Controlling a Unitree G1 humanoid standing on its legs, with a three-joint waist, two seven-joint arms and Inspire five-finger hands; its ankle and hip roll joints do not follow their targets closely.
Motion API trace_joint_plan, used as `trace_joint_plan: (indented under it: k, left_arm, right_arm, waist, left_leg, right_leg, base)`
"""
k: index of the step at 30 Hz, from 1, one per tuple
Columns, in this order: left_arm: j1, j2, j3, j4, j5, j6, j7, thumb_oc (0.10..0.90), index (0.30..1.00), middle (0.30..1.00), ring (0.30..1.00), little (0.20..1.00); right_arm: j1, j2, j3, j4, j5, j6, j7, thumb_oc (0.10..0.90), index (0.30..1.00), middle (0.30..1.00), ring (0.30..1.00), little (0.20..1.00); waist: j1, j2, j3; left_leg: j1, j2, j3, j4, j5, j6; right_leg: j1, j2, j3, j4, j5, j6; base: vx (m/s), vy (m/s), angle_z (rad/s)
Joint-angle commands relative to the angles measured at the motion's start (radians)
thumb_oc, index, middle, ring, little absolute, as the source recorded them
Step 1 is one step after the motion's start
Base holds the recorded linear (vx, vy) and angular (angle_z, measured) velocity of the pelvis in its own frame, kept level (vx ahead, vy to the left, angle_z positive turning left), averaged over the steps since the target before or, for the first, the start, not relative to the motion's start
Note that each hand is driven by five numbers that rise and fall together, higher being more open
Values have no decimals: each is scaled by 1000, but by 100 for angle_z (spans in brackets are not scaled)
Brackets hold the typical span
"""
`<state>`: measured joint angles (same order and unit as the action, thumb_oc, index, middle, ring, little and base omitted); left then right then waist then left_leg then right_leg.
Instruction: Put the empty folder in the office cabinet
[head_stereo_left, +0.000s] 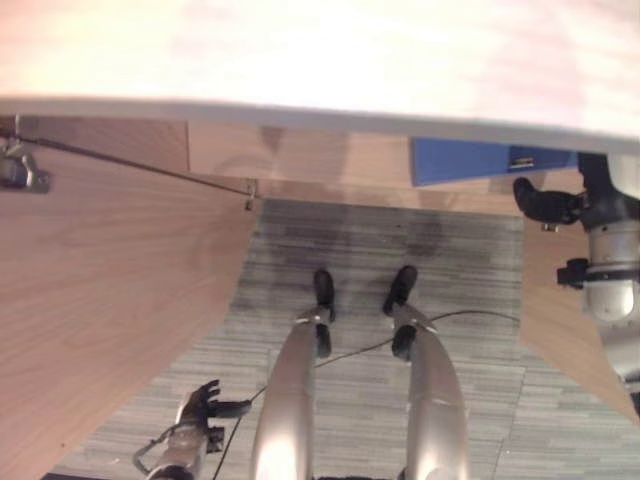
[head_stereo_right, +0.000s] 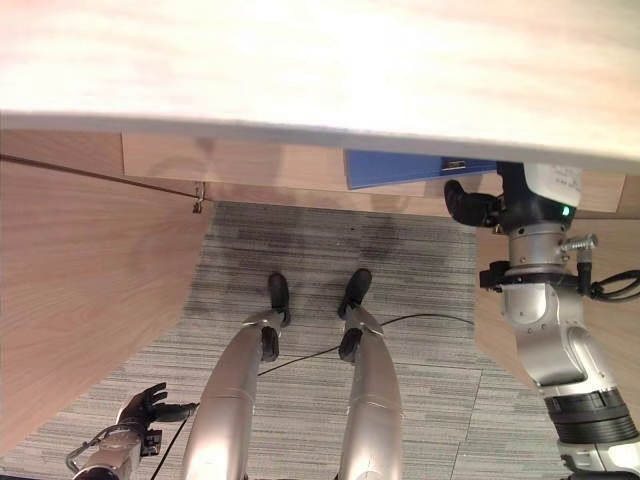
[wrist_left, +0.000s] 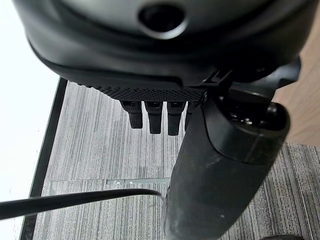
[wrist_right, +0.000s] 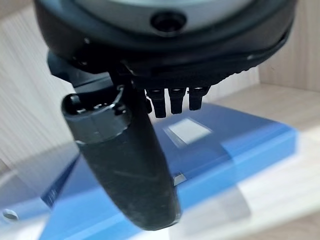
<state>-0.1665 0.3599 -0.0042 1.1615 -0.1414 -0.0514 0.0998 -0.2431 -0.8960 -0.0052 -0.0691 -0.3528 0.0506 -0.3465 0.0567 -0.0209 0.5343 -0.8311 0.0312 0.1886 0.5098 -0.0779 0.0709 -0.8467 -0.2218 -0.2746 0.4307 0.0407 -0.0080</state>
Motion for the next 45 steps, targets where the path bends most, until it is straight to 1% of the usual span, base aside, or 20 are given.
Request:
trace_joint_plan:
  k: [1, 4, 6, 10, 12, 14, 15, 17, 19, 21, 24, 27, 29, 33, 34, 36, 38, 41, 42, 45]
  left_arm:
    - [152, 21, 2, 65, 16, 20, 12, 800, 900, 900, 900, 900]
    - [160, 19, 1, 61, 20, 21, 7, 800, 900, 900, 900, 900]
    - [170, 22, -4, 43, 30, 16, 3, 800, 900, 900, 900, 900]
    - [179, 30, -12, 28, 32, 13, -1, 800, 900, 900, 900, 900]
    - [178, 40, -30, 26, 25, 11, 3, 800, 900, 900, 900, 900]
    - [178, 40, -27, 26, 25, 11, 3, 800, 900, 900, 900, 900]
    - [174, 44, -36, 30, 10, 9, 8, 800, 900, 900, 900, 900]
    - [172, 46, -41, 31, 6, 9, 11, 800, 900, 900, 900, 900]
    - [167, 50, -52, 28, 1, 6, 15, 800, 900, 900, 900, 900]
    - [168, 52, -57, 34, -11, 6, 16, 800, 900, 900, 900, 900]
    - [168, 60, -63, 40, -27, 1, 12, 800, 900, 900, 900, 900]
    - [170, 62, -65, 38, -29, 4, 9, 800, 900, 900, 900, 900]
    - [175, 66, -72, 35, -30, 2, 3, 800, 900, 900, 900, 900]
    - [177, 74, -83, 33, -31, -1, -1, 800, 900, 900, 900, 900]
    - [177, 83, -98, 32, -35, -7, 2, 800, 900, 900, 900, 900]
    - [178, 87, -105, 31, -40, -9, 5, 800, 900, 900, 900, 900]
    - [175, 98, -127, 31, -65, -17, 12, 800, 900, 900, 900, 900]
    - [179, 103, -138, 30, -80, -22, 14, 800, 900, 900, 900, 900]
    - [182, 111, -154, 30, -86, -27, 17, 800, 900, 900, 900, 900]
    - [184, 116, -165, 29, -94, -33, 23, 800, 900, 900, 900, 900]
  right_arm:
    - [23, -95, -88, -99, -19, -30, -33, 800, 900, 900, 900, 900]
    - [37, -115, -97, -101, -59, -24, -22, 800, 900, 900, 900, 900]
    - [18, -150, -73, -86, -131, -12, -6, 800, 900, 900, 900, 900]
    - [-66, -166, 5, -24, -169, 9, -3, 800, 900, 900, 900, 900]
    - [-188, -140, 86, 47, -138, 30, -25, 800, 900, 900, 900, 900]
    - [-199, -140, 96, 53, -137, 30, -27, 800, 900, 900, 900, 900]
    - [-291, -116, 145, 83, -114, 36, -50, 800, 900, 900, 900, 900]
    - [-336, -109, 171, 109, -103, 40, -57, 800, 900, 900, 900, 900]
    - [-462, -90, 243, 164, -79, 47, -72, 800, 900, 900, 900, 900]
    - [-535, -80, 271, 192, -58, 54, -86, 800, 900, 900, 900, 900]
    - [-623, -90, 313, 244, -31, 58, -91, 800, 900, 900, 900, 900]
    - [-645, -101, 350, 278, -32, 68, -62, 800, 900, 900, 900, 900]
    - [-678, -112, 405, 321, -40, 71, -22, 800, 900, 900, 900, 900]
    - [-779, -107, 492, 402, -37, 74, -9, 800, 900, 900, 900, 900]
    - [-871, -87, 553, 487, -12, 74, -19, 800, 900, 900, 900, 900]
    - [-911, -76, 577, 524, 2, 78, -24, 800, 900, 900, 900, 900]
    - [-1012, -37, 633, 621, 45, 85, -39, 800, 900, 900, 900, 900]
    - [-1081, -10, 671, 676, 76, 84, -45, 800, 900, 900, 900, 900]
    - [-1135, 27, 698, 732, 104, 81, -56, 800, 900, 900, 900, 900]
    - [-1192, 63, 728, 785, 123, 79, -72, 800, 900, 900, 900, 900]
  waist:
    - [-31, 35, -55]
    - [-30, 36, -56]
    - [-21, 44, -56]
    - [-12, 58, -55]
    - [1, 69, -53]
    - [-1, 68, -52]
    - [5, 73, -50]
    - [9, 75, -49]
    - [17, 81, -48]
    - [25, 84, -49]
    - [33, 84, -48]
    - [36, 85, -46]
    - [45, 87, -44]
    - [57, 93, -43]
    - [66, 99, -42]
    - [68, 102, -41]
    - [76, 106, -39]
    - [78, 110, -40]
    - [85, 113, -43]
    - [89, 116, -43]
  left_leg:
    - [-12, 9, -96, -64, -28, -66]
    - [-12, 11, -95, -63, -30, -66]
    - [-14, 9, -95, -58, -30, -66]
    - [-20, 8, -93, -53, -31, -64]
    - [-20, 8, -91, -51, -29, -63]
    - [-20, 8, -91, -51, -30, -63]
    - [-18, 9, -89, -53, -28, -63]
    - [-18, 8, -89, -53, -26, -62]
    - [-21, 7, -90, -51, -24, -62]
    - [-22, 6, -89, -55, -20, -62]
    - [-28, 5, -94, -55, -15, -63]
    - [-31, 5, -96, -55, -14, -64]
    - [-39, 4, -97, -52, -13, -64]
    - [-43, 3, -96, -52, -12, -63]
    - [-46, 3, -95, -51, -10, -63]
    - [-48, 2, -95, -51, -8, -63]
    - [-47, 2, -91, -54, -5, -63]
    - [-47, 1, -90, -56, -3, -63]
    - [-48, -1, -91, -56, -1, -64]
    - [-48, -1, -90, -57, 1, -64]
  right_leg:
    - [37, -3, -13, 70, -139, 70]
    - [37, -3, -14, 71, -141, 70]
    - [32, -5, -13, 76, -142, 71]
    - [26, -7, -11, 82, -142, 71]
    - [21, -8, -8, 85, -141, 70]
    - [21, -8, -8, 85, -141, 70]
    - [19, -8, -4, 85, -140, 68]
    - [18, -7, -4, 88, -141, 66]
    - [17, -8, -5, 89, -141, 64]
    - [17, -8, -5, 87, -139, 64]
    - [16, -7, -6, 87, -139, 61]
    - [13, -9, -8, 87, -138, 60]
    - [7, -12, -9, 87, -137, 60]
    - [1, -12, -9, 87, -135, 60]
    - [-3, -13, -7, 87, -133, 59]
    - [-7, -13, -6, 89, -132, 59]
    - [-8, -14, -5, 89, -129, 58]
    - [-8, -14, -4, 86, -127, 57]
    - [-7, -14, -4, 84, -124, 56]
    - [-7, -13, -3, 83, -123, 56]
  base:
    - [0, 0, 0]
    - [2, -2, -1]
    - [0, 0, 0]
    - [0, 0, 0]
    - [0, 0, 0]
    - [0, 0, 0]
    - [0, 0, 0]
    - [-6, 0, -2]
    - [-5, 1, -2]
    - [0, 0, 0]
    - [-1, -3, 1]
    - [0, -1, 2]
    - [-3, -5, 6]
    - [-4, 3, -1]
    - [-13, 15, -4]
    - [-6, 8, -2]
    - [-7, 6, 2]
    - [-3, 3, 1]
    - [0, 0, 0]
    - [-4, 3, -1]
